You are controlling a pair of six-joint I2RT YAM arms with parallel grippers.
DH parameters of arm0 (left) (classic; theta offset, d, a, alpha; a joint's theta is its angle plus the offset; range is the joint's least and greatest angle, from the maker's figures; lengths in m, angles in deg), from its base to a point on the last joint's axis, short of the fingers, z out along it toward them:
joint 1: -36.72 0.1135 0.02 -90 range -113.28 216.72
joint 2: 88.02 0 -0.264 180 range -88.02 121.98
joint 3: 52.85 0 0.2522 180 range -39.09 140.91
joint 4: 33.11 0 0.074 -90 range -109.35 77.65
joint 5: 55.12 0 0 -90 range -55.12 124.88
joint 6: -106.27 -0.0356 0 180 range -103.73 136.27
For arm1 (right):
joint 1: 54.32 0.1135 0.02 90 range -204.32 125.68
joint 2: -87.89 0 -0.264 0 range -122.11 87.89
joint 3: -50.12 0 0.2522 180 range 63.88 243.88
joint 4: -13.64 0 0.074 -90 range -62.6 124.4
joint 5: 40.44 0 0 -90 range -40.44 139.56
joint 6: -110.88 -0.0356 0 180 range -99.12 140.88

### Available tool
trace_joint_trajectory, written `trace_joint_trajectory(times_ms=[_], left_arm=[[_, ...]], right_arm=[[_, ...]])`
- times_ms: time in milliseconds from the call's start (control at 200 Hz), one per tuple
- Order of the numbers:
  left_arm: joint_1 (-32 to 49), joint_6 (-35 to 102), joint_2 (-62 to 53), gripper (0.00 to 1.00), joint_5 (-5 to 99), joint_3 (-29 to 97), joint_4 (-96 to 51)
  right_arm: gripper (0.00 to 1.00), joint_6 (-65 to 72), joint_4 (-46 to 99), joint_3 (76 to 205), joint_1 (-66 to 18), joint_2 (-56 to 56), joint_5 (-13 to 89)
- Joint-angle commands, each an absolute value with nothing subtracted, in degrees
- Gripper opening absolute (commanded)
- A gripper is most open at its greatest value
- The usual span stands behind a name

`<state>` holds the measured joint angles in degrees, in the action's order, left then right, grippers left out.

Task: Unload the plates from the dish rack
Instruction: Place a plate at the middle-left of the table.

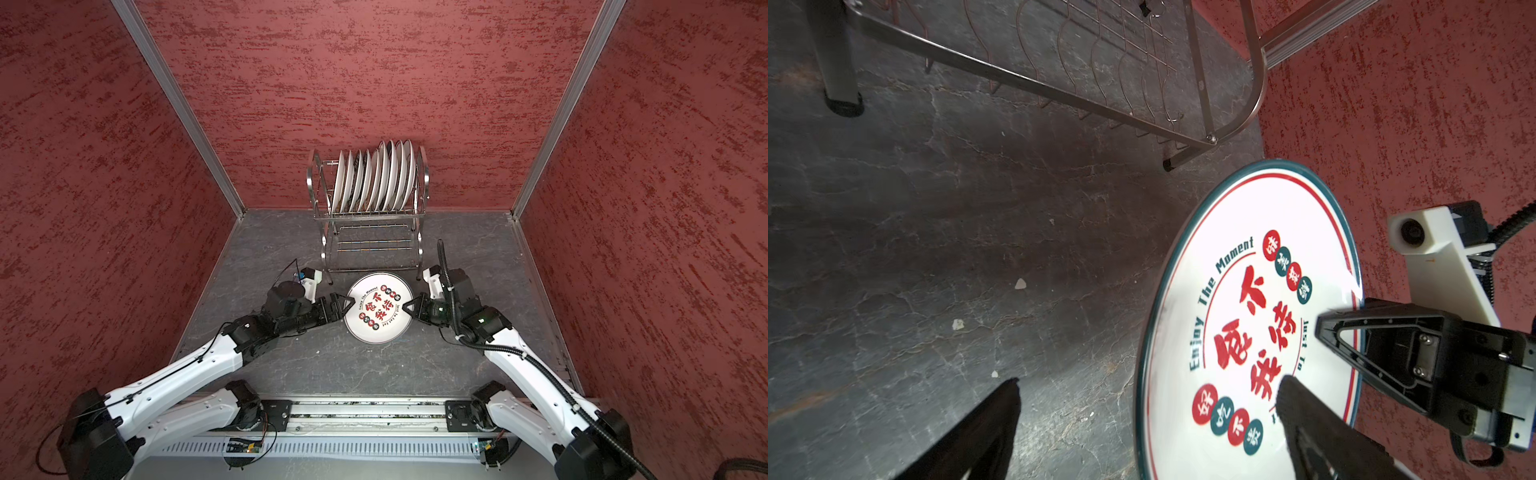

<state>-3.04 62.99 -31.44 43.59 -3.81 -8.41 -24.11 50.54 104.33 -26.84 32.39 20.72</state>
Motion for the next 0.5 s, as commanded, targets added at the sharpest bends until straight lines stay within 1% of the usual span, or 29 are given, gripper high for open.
trace_joint_trajectory(times_ms=[0,145,396,496], left_arm=[[-2.3,63.9,-30.3,0.94,45.8,-4.3,-11.5],[-2.2,64.4,-29.3,0.9,46.9,-4.0,-13.9],[-2.0,64.8,-29.0,0.73,49.2,-5.0,-16.3],[-2.0,65.1,-30.1,0.65,49.5,-5.5,-16.0]], right_arm=[[0.0,-27.6,39.2,103.8,-27.1,31.9,15.1],[0.0,-30.6,32.5,101.4,-27.1,30.1,12.0],[0.0,-31.0,29.8,100.3,-27.1,28.4,11.7],[0.0,-31.5,28.2,100.1,-27.1,27.5,11.4]])
